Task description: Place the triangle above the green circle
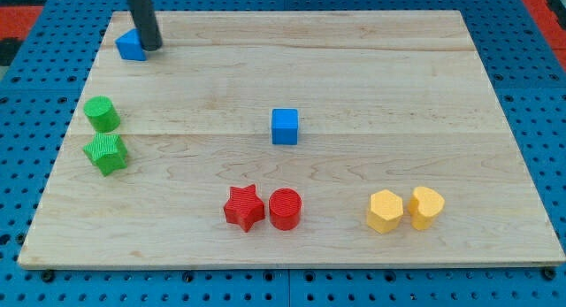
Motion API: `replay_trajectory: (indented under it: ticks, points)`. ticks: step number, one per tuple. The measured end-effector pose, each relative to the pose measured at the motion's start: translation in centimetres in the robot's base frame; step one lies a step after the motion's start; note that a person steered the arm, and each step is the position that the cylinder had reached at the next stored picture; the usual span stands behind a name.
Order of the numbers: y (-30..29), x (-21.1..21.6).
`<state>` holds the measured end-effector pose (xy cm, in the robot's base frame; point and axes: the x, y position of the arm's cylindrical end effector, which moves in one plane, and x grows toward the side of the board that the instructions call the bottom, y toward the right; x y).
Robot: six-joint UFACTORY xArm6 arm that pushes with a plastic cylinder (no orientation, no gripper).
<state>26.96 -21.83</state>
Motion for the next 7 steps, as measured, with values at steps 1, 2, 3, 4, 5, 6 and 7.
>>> replay_trajectory:
  ticks: [1, 2, 3, 4, 5, 6, 7]
  points:
    - [-2.3, -2.1]
    - [-4.3, -5.6]
    - [-6.1, -3.7]
    - [-5.4, 0.6]
    - [-5.4, 3.9]
    - [-5.0, 5.9]
    - [-4.9, 6.3]
